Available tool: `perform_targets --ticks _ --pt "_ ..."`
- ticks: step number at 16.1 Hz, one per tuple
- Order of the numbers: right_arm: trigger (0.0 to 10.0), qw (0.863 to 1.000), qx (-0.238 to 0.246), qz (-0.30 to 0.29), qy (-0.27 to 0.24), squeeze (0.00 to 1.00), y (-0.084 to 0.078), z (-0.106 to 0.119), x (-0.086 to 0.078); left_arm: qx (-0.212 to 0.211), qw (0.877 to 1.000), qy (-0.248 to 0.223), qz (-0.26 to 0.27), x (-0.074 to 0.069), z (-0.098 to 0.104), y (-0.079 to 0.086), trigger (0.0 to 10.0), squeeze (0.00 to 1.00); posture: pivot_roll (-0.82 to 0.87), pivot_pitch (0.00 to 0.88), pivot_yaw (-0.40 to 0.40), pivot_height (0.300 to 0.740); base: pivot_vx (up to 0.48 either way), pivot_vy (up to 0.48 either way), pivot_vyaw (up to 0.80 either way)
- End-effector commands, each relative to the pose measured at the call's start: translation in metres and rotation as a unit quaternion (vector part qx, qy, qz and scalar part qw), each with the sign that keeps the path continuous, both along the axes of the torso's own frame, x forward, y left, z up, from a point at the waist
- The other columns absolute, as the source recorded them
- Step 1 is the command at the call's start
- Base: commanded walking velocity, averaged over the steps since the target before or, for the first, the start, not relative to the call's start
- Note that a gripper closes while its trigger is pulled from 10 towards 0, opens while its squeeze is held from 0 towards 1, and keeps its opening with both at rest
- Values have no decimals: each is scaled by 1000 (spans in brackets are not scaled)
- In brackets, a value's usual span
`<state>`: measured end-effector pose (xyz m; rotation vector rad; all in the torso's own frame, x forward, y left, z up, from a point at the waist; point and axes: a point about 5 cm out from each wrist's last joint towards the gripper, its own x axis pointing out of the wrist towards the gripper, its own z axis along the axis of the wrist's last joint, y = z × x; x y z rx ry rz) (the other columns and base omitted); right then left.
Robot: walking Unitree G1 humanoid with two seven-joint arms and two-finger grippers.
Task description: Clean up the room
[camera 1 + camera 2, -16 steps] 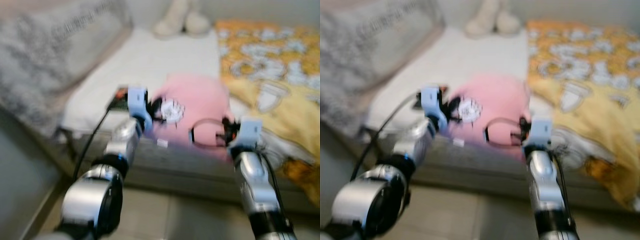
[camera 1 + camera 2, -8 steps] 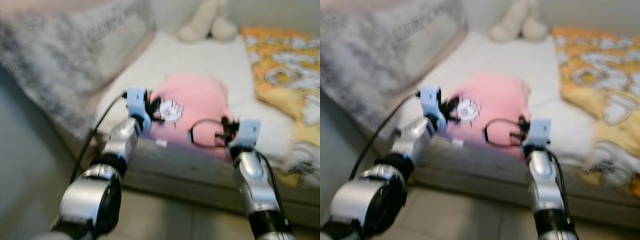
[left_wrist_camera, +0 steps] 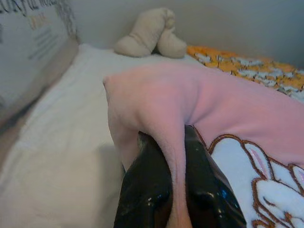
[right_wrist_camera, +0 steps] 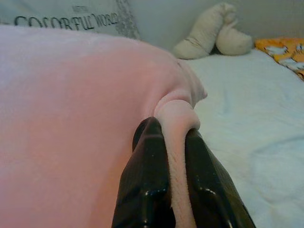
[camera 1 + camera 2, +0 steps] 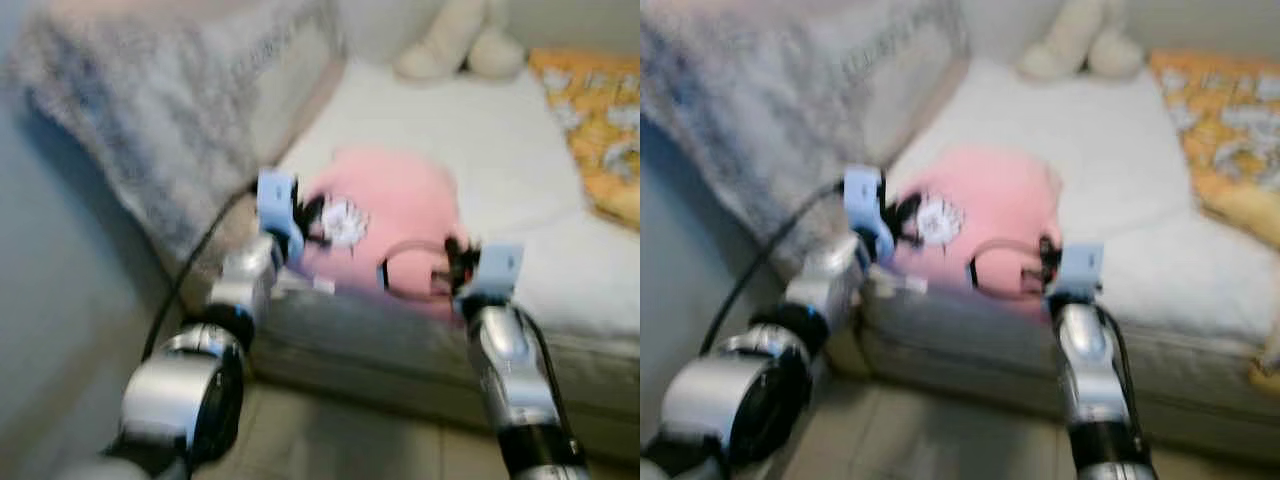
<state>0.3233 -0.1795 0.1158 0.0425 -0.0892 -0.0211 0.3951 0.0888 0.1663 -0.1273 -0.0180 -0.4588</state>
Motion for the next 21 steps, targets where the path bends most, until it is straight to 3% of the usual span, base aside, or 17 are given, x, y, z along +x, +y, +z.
perform_targets --ticks 1,3,4,6,11,21 --pt "10000 1000 7 -26 -5 0 -9 0 -2 -9 999 -27 43 6 14 25 10000 0 6 0 92 740 379 296 0" --pt "10000 1000 5 -30 -7 0 -10 1 -2 -7 999 -29 43 6 14 23 10000 0 5 0 92 740 379 296 0" --pt "10000 999 4 -32 -16 0 -11 3 -3 -14 997 -56 44 5 19 23 10000 0 4 0 91 740 360 315 0" --pt "10000 999 4 -32 -18 0 -12 5 -2 -3 998 -43 48 5 16 22 10000 0 3 0 91 740 0 0 0" --pt "10000 999 3 -32 -12 0 -14 4 -2 -1 997 -40 65 6 15 20 10000 0 -1 0 89 740 451 0 0" --pt "10000 999 -3 -46 -12 0 -24 6 -3 2 999 -39 34 3 14 -5 10000 0 6 0 99 740 471 0 0"
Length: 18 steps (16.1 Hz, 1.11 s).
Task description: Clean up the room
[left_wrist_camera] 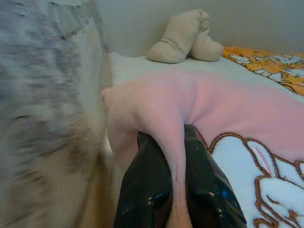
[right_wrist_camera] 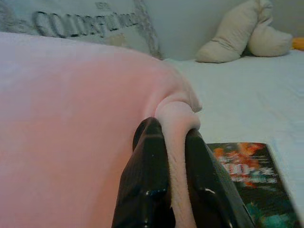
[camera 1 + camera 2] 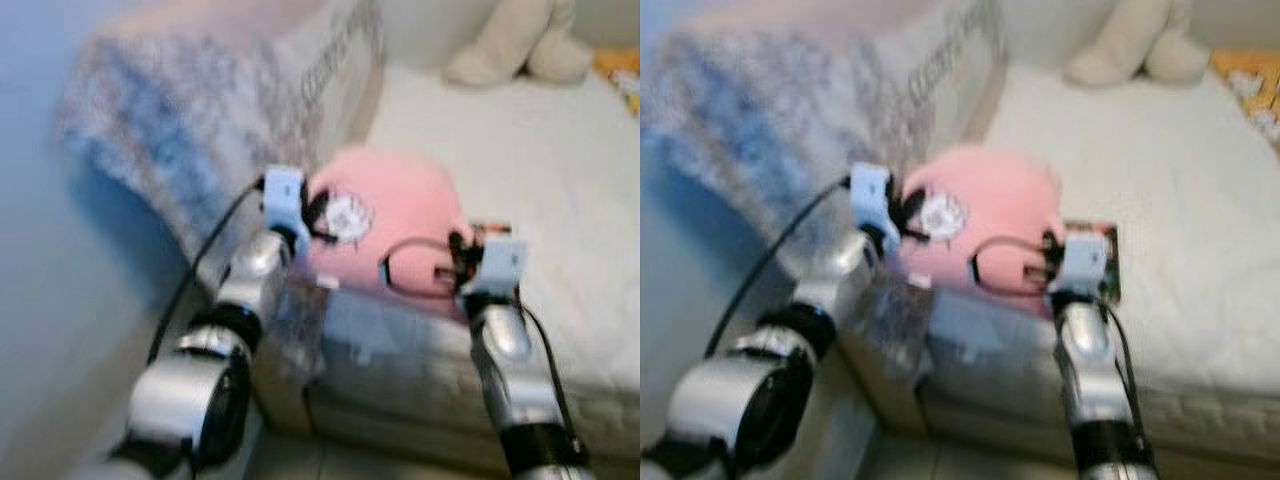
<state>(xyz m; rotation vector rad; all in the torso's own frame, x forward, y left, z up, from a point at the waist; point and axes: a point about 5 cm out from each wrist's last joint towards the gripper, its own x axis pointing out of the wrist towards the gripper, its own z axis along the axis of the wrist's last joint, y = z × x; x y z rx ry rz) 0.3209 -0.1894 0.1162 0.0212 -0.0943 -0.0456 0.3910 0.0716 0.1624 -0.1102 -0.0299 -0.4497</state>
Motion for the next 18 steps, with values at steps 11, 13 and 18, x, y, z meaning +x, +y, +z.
perform_targets --ticks 11,13,18 --pt "10000 966 -162 105 175 0 -4 -14 48 -61 985 110 117 -7 -24 -24 10000 0 -17 340 -77 740 211 0 0" --pt "10000 966 -150 103 183 0 1 -14 51 -46 985 111 121 -8 -26 -26 10000 0 -32 345 -89 740 0 0 0" --pt "10000 972 -120 105 173 1000 13 -11 55 -27 992 49 117 4 5 -20 10000 0 -5 311 -83 740 0 0 0"
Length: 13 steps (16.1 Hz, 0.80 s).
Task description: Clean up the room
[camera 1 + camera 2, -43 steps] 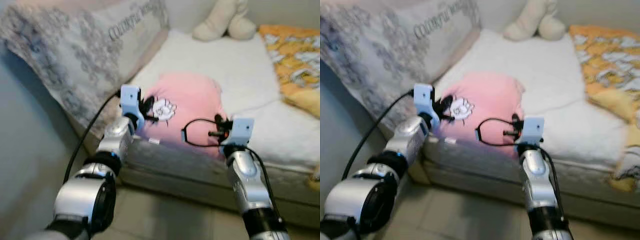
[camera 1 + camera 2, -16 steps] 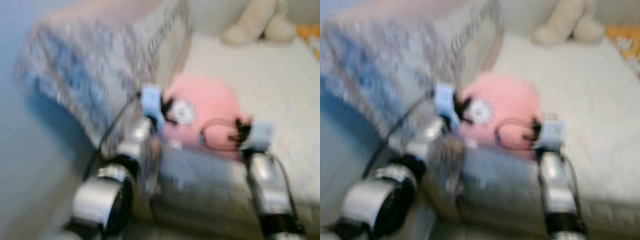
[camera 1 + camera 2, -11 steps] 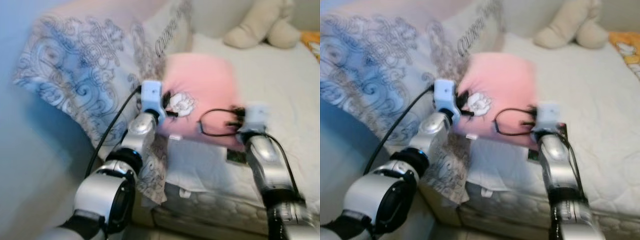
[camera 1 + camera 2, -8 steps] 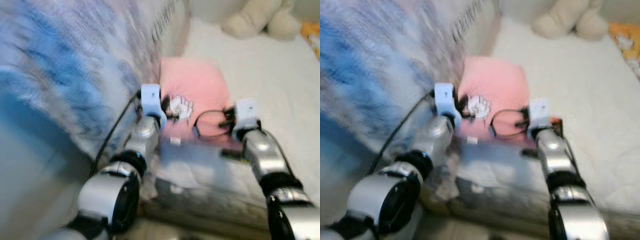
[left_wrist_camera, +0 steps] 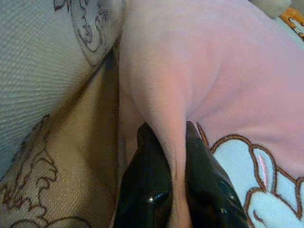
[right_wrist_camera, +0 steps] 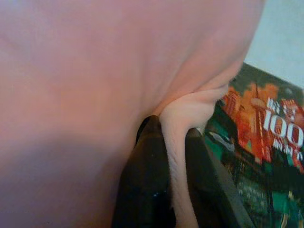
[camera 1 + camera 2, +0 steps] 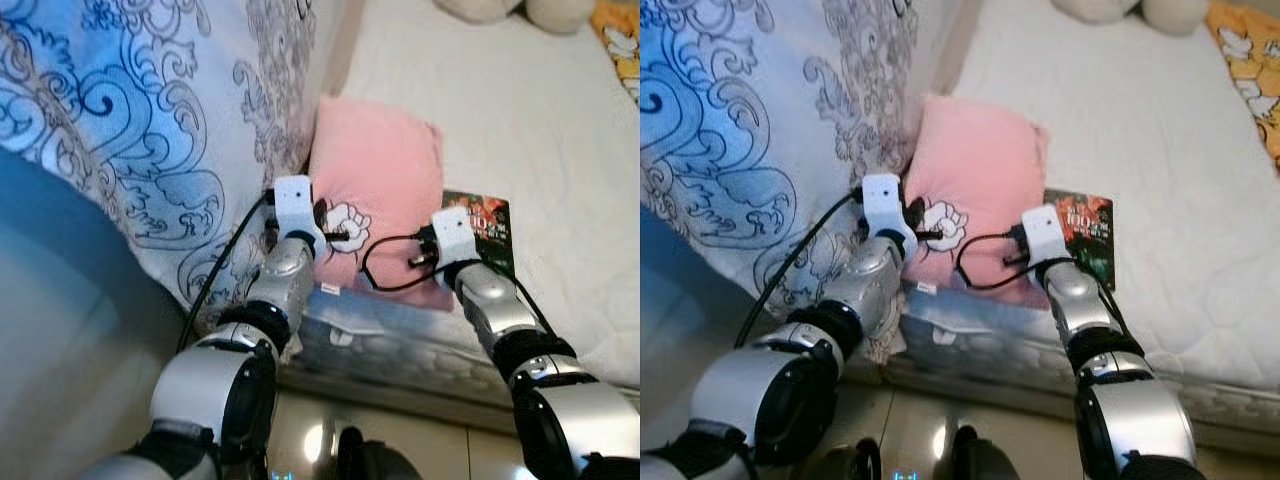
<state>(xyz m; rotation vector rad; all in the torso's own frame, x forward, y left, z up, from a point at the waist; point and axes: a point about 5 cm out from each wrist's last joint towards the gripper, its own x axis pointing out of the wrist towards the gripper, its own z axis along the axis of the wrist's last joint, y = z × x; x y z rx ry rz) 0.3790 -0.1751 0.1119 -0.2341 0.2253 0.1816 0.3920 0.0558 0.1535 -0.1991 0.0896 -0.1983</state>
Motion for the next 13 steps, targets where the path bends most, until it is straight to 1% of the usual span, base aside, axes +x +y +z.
perform_targets --ticks 1,2,3,4,5,6,7,8,10,11,12,13 --pt "10000 1000 21 -13 8 1000 0 -6 -2 21 999 -36 -7 5 18 -4 10000 1000 1 304 -79 740 0 0 0" --pt "10000 999 30 -16 3 1000 1 -4 -2 25 999 -44 -10 6 23 -5 10000 1000 11 293 -72 740 0 0 0" --pt "10000 999 38 -24 -8 1000 0 -3 -1 34 997 -65 -22 7 30 -6 10000 1000 19 283 -70 740 0 0 0" --pt "10000 998 50 -31 -16 1000 -1 -2 -2 45 996 -77 -33 7 32 -8 10000 1000 28 266 -68 740 0 0 0" --pt "10000 997 61 -30 -30 1000 0 0 -2 36 995 -81 -44 6 31 -8 10000 1000 37 259 -65 740 0 0 0" --pt "10000 997 66 -29 -36 1000 1 1 -2 30 995 -83 -44 5 31 -7 10000 1000 43 256 -64 740 0 0 0" --pt "10000 995 78 -29 -53 1000 1 5 -2 34 994 -90 -61 4 29 -9 10000 1000 53 251 -59 740 0 0 0" --pt "10000 994 91 -31 -59 1000 -1 5 -4 33 992 -86 -82 0 21 -12 10000 1000 67 239 -55 740 0 0 0" --pt "10000 993 94 -30 -62 1000 -3 4 -6 32 991 -77 -103 -5 12 -17 10000 1000 74 234 -53 740 0 0 0" --pt "10000 994 85 -30 -68 1000 -4 4 -7 41 990 -79 -113 -8 8 -18 10000 1000 74 220 -53 740 0 0 0" --pt "10000 993 83 -34 -77 1000 -9 5 -9 40 988 -90 -123 -9 8 -17 10000 1000 72 186 -50 740 0 0 0" --pt "10000 991 89 -45 -89 1000 -15 7 -12 41 984 -111 -131 -10 12 -14 10000 1000 78 159 -43 740 0 0 0"
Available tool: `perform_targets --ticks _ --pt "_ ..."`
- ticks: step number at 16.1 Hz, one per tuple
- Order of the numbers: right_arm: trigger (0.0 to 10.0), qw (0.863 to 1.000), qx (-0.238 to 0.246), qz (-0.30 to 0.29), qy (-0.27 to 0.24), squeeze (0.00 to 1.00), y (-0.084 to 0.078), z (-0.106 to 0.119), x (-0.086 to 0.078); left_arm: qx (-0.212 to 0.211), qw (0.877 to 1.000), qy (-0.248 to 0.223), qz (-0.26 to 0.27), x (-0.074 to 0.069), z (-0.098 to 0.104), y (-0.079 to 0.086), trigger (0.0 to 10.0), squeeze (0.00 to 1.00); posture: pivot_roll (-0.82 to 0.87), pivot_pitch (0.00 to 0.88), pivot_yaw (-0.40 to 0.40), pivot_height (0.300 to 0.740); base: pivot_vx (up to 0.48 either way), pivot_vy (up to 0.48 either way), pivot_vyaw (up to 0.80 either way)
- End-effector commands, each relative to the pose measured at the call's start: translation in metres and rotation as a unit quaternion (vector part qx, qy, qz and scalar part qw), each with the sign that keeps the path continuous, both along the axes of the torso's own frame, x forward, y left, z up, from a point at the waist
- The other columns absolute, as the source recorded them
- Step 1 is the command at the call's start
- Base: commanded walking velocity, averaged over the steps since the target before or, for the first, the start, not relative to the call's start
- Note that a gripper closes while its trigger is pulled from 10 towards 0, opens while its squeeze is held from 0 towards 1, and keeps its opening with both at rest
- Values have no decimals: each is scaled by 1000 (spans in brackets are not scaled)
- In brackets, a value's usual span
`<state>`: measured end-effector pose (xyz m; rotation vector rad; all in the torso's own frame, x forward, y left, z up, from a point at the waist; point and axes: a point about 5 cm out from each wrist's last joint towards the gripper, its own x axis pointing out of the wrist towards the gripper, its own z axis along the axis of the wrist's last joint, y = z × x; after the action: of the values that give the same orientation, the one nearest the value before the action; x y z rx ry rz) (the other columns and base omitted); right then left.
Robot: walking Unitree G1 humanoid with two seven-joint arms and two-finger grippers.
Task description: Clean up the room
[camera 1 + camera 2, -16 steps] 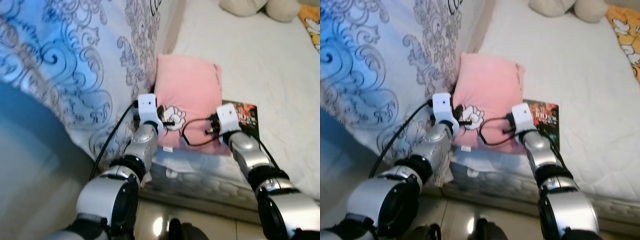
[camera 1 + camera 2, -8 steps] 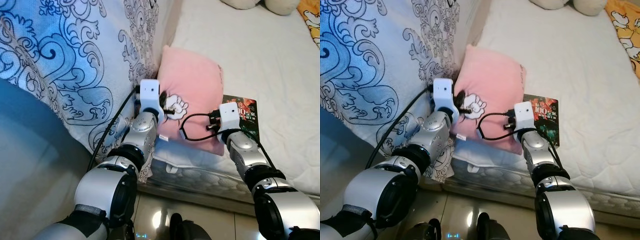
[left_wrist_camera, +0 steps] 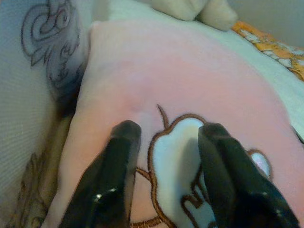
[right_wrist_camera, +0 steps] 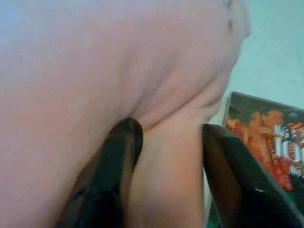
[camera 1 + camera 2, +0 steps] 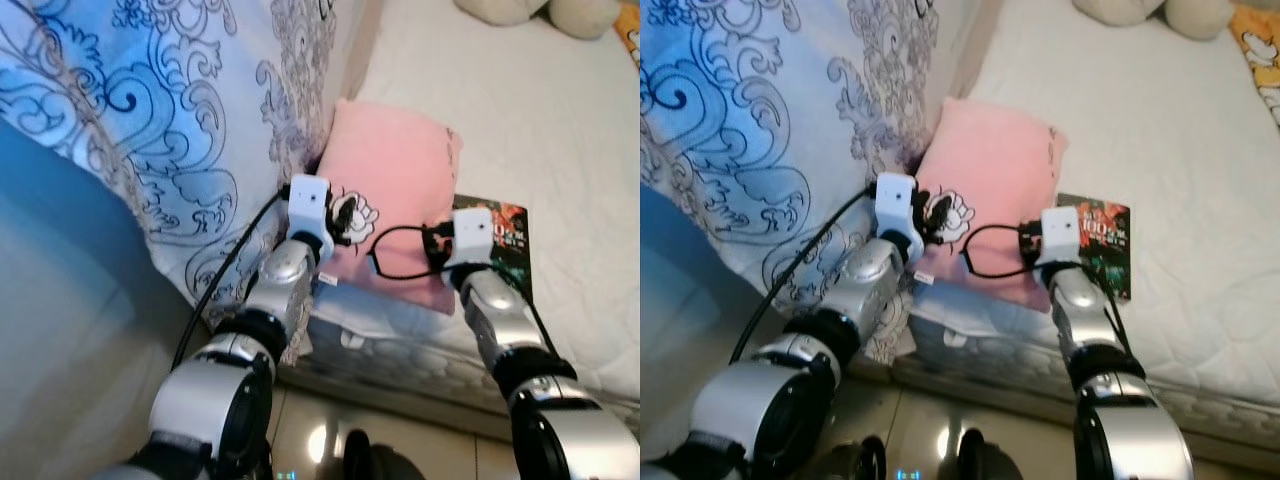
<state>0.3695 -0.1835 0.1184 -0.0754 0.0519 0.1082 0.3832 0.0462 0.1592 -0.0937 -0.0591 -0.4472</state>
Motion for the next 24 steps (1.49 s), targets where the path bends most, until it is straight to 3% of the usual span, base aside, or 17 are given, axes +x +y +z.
perform_targets --ticks 1,2,5,8,9,10,12,13,24 --pt "10000 1000 9 -14 -9 1000 -10 1 -3 3 999 -30 -17 -1 8 -3 10000 1000 79 151 -41 740 0 0 0" --pt "10000 998 23 -50 -20 1000 -21 -3 -14 29 997 -53 -41 -7 4 3 10000 1000 100 82 -22 740 0 0 0" --pt "10000 995 32 -69 -59 1000 -25 -7 -39 58 993 -67 -78 -21 -10 11 10000 1000 99 2 4 740 0 0 0" --pt "10000 990 40 -93 -94 1000 -28 -6 -62 39 995 -72 -61 -30 -12 23 10000 1000 102 0 31 740 0 0 0" --pt "10000 987 39 -106 -113 1000 -28 -4 -83 28 996 -80 -40 -42 -13 37 10000 1000 97 0 37 740 0 0 0" --pt "10000 987 39 -106 -113 1000 -28 -4 -83 28 996 -80 -40 -42 -13 37 10000 1000 97 0 37 740 0 0 0" --pt "10000 985 21 -126 -116 1000 -27 -8 -111 12 997 -72 -21 -60 -23 54 10000 1000 96 0 32 740 0 0 0" --pt "10000 986 5 -129 -105 0 -24 -13 -118 2 998 -61 -9 -64 -29 61 10000 0 93 0 29 740 0 0 0" --pt "10000 986 5 -129 -105 0 -24 -13 -118 2 998 -61 -9 -64 -29 61 10000 0 93 0 29 740 0 0 0"
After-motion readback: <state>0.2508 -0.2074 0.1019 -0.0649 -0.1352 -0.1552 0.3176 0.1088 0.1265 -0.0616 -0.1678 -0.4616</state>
